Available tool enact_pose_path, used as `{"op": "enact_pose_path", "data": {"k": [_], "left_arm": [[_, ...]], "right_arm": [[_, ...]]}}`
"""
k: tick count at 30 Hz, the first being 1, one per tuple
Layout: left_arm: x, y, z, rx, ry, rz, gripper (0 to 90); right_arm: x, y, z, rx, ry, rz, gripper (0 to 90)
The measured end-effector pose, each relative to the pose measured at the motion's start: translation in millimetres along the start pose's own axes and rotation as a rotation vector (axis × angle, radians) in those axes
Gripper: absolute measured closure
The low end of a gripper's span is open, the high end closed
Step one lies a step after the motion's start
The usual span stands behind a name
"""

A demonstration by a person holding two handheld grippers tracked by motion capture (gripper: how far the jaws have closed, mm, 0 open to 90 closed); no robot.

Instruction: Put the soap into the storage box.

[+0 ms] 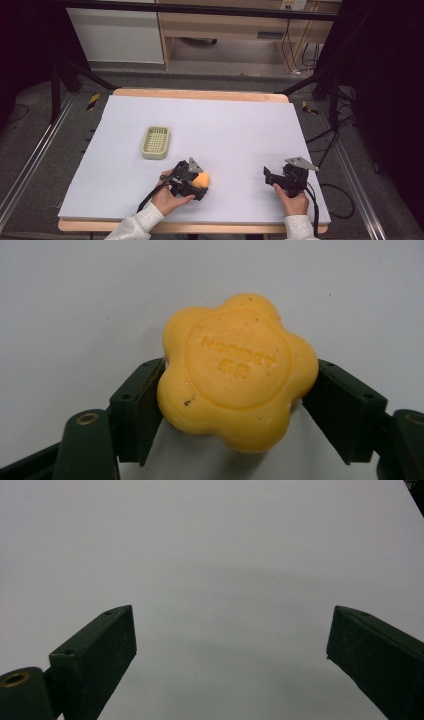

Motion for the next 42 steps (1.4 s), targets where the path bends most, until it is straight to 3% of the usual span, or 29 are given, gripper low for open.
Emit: {"op": "enact_pose_path", "data": {"k": [6, 17, 33, 42], "left_arm": [[-2.0, 2.3, 2.0, -0.026, -0.002, 0.027, 26.6], [8.6, 20.0, 5.8, -0.071, 0.032, 0.027, 26.7], [45.9, 54.7, 0.5, -0.113, 0.11, 0.092, 26.9], [53.2, 59.2, -2.5, -0.121, 0.128, 0.121, 27.0]], "right_arm": [[-0.1, 0.2, 0.2, -0.001, 0.0, 0.0, 6.2], [-0.1, 0.3, 0.3, -0.003, 0.001, 0.002, 6.2], [0.2, 0.2, 0.5, -0.004, 0.001, 0.0, 6.2], [0.1, 0.2, 0.6, -0.005, 0.001, 0.001, 6.2]]}}
Point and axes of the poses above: each handheld gripper's, and its own axes: y roughly backward along the jaws, z roughly out of its top, x roughly to its left, the point moved 3 cm from there along -y, roughly forward along the jaws, and after that the axes turned 13 degrees about -y, right-handed, at the moved point
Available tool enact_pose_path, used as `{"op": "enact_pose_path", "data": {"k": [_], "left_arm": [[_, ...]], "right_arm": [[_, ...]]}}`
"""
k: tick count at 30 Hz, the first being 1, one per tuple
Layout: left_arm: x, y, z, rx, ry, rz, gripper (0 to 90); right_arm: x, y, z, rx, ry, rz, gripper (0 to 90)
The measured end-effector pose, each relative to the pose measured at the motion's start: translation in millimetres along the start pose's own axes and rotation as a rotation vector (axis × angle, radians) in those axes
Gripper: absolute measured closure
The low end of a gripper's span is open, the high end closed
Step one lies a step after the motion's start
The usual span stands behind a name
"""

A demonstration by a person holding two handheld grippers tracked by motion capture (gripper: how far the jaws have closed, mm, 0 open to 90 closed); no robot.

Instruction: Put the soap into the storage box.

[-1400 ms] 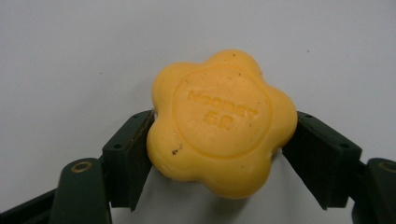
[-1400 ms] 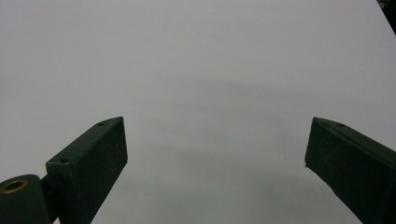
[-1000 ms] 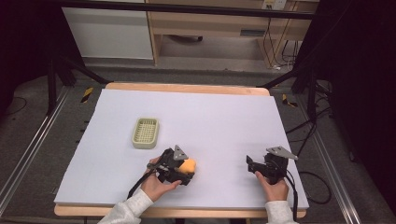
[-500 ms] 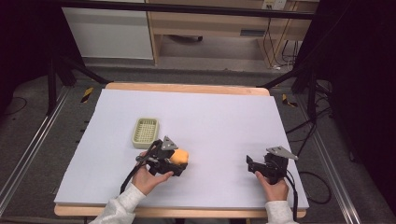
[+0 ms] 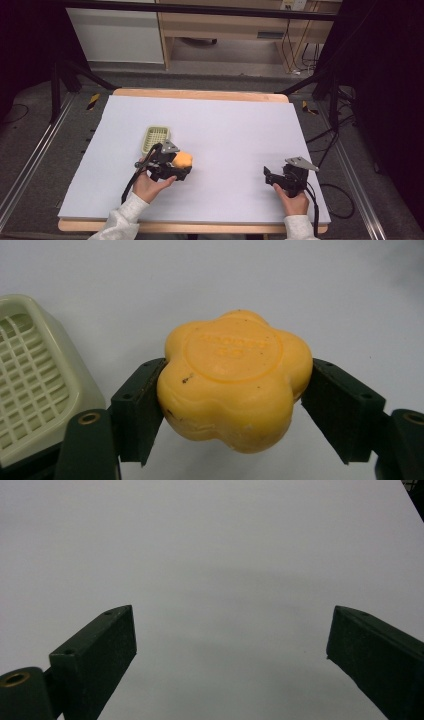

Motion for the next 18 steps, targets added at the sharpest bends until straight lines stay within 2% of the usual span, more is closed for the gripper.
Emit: {"op": "enact_pose_path", "data": {"k": [9, 18], "left_arm": [[12.0, 5.7, -1.7, -0.007, 0.017, 0.025, 27.0], [27.2, 15.5, -2.3, -0.042, 0.059, 0.062, 27.0]], "right_arm": [[0.0, -0.1, 0.0, 0.001, 0.0, 0.0, 6.2], [-0.1, -0.6, -0.1, 0.002, 0.0, 0.0, 6.2]]}}
Point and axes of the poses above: each handheld gripper's, and its own axes: y roughly backward along the jaws, z roughly out of its top, x roughly to its left, the point moved 3 cm from there along -y, roughly forward along the jaws, and after that the axes turned 13 degrees about -y, right-handed, at the moved point
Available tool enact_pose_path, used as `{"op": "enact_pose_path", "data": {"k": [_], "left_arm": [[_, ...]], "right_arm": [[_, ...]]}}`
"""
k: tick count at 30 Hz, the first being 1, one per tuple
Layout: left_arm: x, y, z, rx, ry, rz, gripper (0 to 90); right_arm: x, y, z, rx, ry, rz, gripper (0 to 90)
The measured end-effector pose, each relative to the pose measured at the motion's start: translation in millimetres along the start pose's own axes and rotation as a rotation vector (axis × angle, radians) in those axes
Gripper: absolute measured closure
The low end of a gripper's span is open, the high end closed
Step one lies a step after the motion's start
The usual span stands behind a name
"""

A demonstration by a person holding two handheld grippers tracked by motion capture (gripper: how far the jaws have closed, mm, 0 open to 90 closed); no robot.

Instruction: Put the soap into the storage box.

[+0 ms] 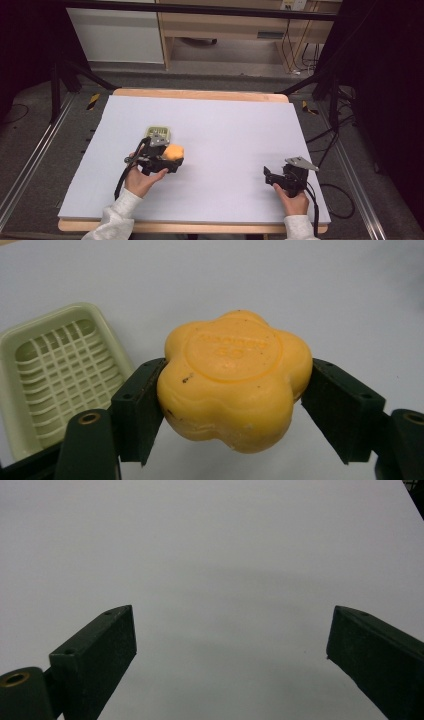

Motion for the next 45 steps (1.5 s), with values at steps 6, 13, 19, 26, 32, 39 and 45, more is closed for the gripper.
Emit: {"op": "enact_pose_path", "data": {"k": [6, 13, 19, 26, 32, 39, 45], "left_arm": [[12.1, 6.1, -0.1, -0.014, 0.024, 0.024, 27.0], [27.5, 7.9, 1.1, -0.02, 0.044, 0.054, 27.0], [43.9, 7.3, 1.3, -0.024, 0.077, 0.076, 27.0], [55.9, -1.4, -1.3, -0.006, 0.091, 0.109, 27.0], [66.7, -10.3, -6.5, 0.018, 0.099, 0.137, 27.0], [74.6, -18.7, -12.5, 0.036, 0.108, 0.152, 27.0], [79.8, -26.7, -18.6, 0.052, 0.13, 0.144, 27.0]], "right_arm": [[0.2, -0.2, 0.0, 0.0, 0.0, 0.0, 6.2], [0.5, -0.7, -0.2, 0.003, 0.001, 0.001, 6.2], [1.0, -0.9, -0.2, 0.004, 0.002, -0.001, 6.2], [1.1, -1.7, -0.3, 0.004, 0.008, -0.002, 6.2], [2.5, -2.9, -0.8, 0.008, 0.012, -0.002, 6.2], [3.2, -3.4, -1.0, 0.011, 0.012, -0.001, 6.2], [3.4, -4.1, -1.4, 0.013, 0.014, -0.001, 6.2]]}}
Point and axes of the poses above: each handheld gripper's, and its own axes: y roughly backward along the jaws, z roughly out of its top, x roughly to its left, the point moved 3 cm from there along -y, roughly forward along the jaws, and after that the axes turned 13 degrees about -y, right-handed, at the moved point
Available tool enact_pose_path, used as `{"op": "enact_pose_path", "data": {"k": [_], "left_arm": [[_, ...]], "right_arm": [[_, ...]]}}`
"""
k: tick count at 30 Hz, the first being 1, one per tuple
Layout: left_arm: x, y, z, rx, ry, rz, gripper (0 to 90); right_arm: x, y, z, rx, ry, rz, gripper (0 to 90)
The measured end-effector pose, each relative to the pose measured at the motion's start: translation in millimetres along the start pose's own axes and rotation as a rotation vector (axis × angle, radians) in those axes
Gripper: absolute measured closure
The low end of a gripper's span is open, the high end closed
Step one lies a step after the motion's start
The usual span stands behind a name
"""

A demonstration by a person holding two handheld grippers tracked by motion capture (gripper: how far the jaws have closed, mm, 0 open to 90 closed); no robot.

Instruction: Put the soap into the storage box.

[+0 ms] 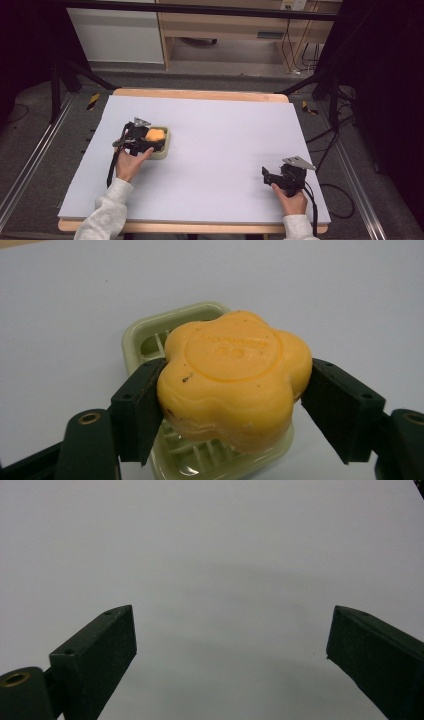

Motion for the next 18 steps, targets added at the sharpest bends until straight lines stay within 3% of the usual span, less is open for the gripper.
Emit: {"op": "enact_pose_path", "data": {"k": [14, 18], "left_arm": [[2.6, -18.0, -8.5, 0.05, -0.004, -0.002, 26.9], [2.2, -20.8, -9.7, 0.045, 0.003, -0.003, 26.9]], "right_arm": [[-0.3, -0.3, 0.0, 0.0, 0.002, 0.0, 6.2], [-0.3, -0.1, 0.0, 0.0, 0.001, 0.0, 6.3]]}}
Point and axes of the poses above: each handheld gripper's, and its own axes: y roughly backward along the jaws, z roughly out of its top, x roughly to its left, the point moved 3 cm from there along -y, roughly forward along the jaws, and after that the axes turned 13 degrees about -y, right-handed, at the moved point
